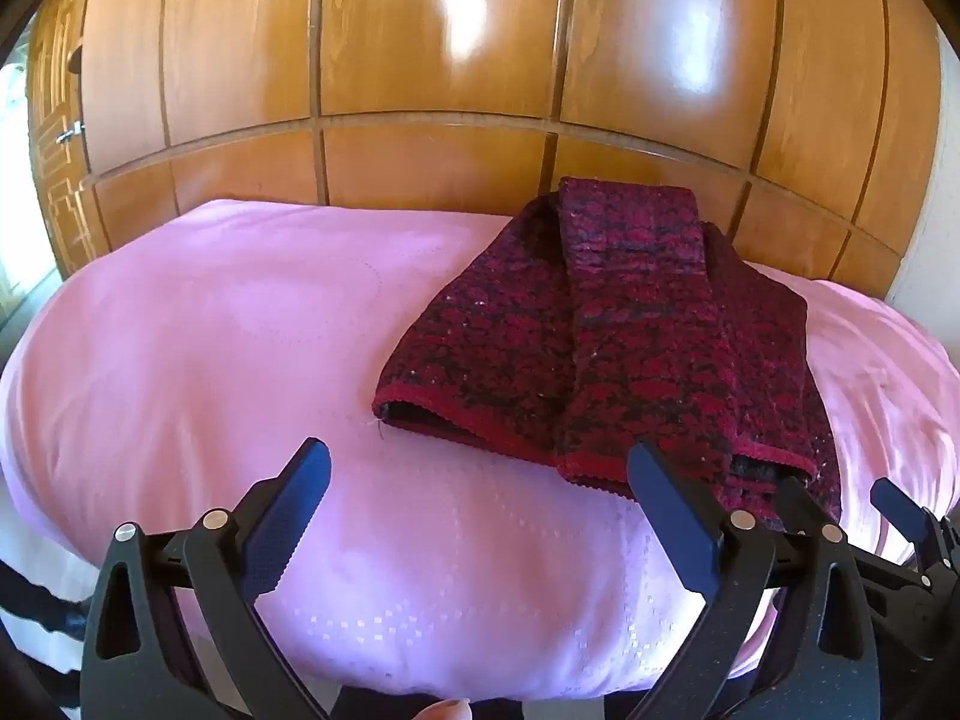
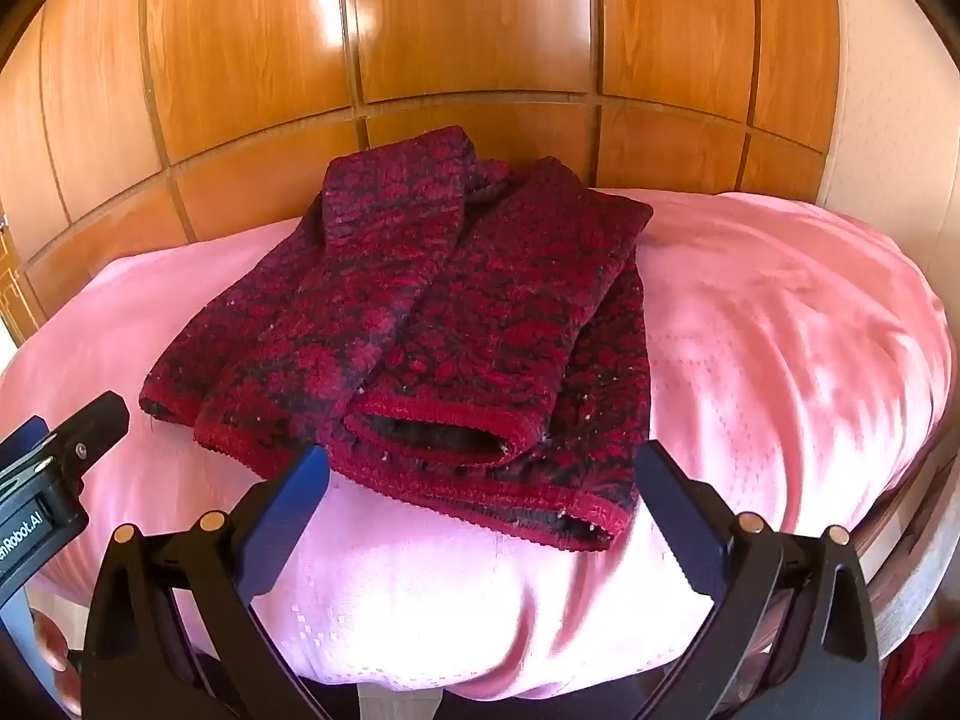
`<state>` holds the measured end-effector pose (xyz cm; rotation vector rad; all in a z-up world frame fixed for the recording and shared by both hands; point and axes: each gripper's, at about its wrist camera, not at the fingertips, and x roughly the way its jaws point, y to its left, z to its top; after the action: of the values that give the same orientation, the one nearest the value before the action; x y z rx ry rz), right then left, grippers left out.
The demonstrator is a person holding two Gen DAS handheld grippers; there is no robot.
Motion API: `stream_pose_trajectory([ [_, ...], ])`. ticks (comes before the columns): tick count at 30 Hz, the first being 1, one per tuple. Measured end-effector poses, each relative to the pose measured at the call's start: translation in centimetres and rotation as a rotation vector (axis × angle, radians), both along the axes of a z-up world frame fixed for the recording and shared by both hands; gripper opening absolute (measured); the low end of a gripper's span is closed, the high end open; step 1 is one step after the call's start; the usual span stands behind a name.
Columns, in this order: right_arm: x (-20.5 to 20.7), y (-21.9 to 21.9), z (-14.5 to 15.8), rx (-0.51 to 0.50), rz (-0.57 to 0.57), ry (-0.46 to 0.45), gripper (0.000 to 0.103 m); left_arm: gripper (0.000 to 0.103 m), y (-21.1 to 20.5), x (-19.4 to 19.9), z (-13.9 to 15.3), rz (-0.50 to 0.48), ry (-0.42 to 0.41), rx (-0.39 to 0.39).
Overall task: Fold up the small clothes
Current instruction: 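Approach the folded red patterned sweater with both grippers open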
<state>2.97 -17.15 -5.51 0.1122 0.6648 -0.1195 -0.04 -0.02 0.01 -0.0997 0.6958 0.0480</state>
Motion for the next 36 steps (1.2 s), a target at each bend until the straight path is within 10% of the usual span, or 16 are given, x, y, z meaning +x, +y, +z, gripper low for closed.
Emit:
stream_pose_trajectory([
  [36, 0.0, 0.4, -0.9, 0.0, 0.026, 0.021, 0.101, 0.098, 0.1, -0.2, -0.4, 0.022, 0.023, 0.027],
])
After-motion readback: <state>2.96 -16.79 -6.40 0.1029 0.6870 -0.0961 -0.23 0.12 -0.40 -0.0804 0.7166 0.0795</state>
